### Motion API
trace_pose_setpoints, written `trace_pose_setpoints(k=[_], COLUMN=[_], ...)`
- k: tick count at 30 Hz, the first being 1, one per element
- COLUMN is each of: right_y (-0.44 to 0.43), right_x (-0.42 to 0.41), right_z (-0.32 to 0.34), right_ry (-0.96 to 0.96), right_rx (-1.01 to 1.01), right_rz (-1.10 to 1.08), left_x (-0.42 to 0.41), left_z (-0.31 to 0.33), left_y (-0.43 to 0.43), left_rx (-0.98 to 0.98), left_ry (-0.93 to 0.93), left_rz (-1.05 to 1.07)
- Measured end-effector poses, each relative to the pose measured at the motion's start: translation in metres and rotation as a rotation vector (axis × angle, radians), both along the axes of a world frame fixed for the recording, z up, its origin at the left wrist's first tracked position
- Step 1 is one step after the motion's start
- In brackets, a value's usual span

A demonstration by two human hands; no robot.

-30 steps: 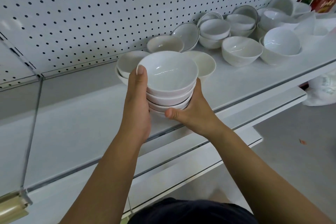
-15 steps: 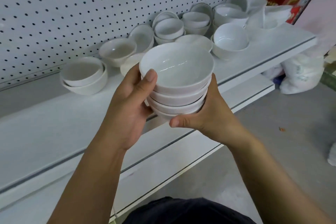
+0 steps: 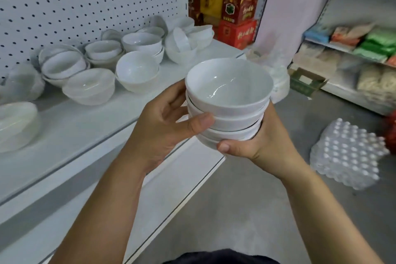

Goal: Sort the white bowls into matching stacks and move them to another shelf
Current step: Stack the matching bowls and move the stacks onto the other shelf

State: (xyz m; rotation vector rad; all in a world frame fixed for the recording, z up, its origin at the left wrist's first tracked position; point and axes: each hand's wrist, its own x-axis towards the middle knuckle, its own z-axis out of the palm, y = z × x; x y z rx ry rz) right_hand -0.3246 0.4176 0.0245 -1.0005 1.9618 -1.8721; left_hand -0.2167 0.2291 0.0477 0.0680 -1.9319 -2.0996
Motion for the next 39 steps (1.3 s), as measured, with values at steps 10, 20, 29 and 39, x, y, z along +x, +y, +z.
trace_pose_setpoints(k=[10,20,29,39], right_y=[0.112,0.158,0.187,0.280], right_x=[-0.094,-0.228,-0.379,-0.494], right_z=[0.004,-0.012,-0.002,-0.006], right_ry=[-0.096,-0.088,-0.047,0.041], right_rx=[0.002,-0.001,-0.079,-0.061], right_rz=[-0.156,-0.369,-0.669,-0.904], left_x=[-0.127,-0.305,-0.518,-0.690], left_z=[0.002,-0.009,0.011,-0.014], left_y=[0.096,0.131,0.167,0.278], left_rx=[-0.016,-0.025,-0.052,-0.044], left_ry=[-0.023,-0.031,0.005,-0.001], left_rz=[-0.159,-0.332,-0.620,-0.870])
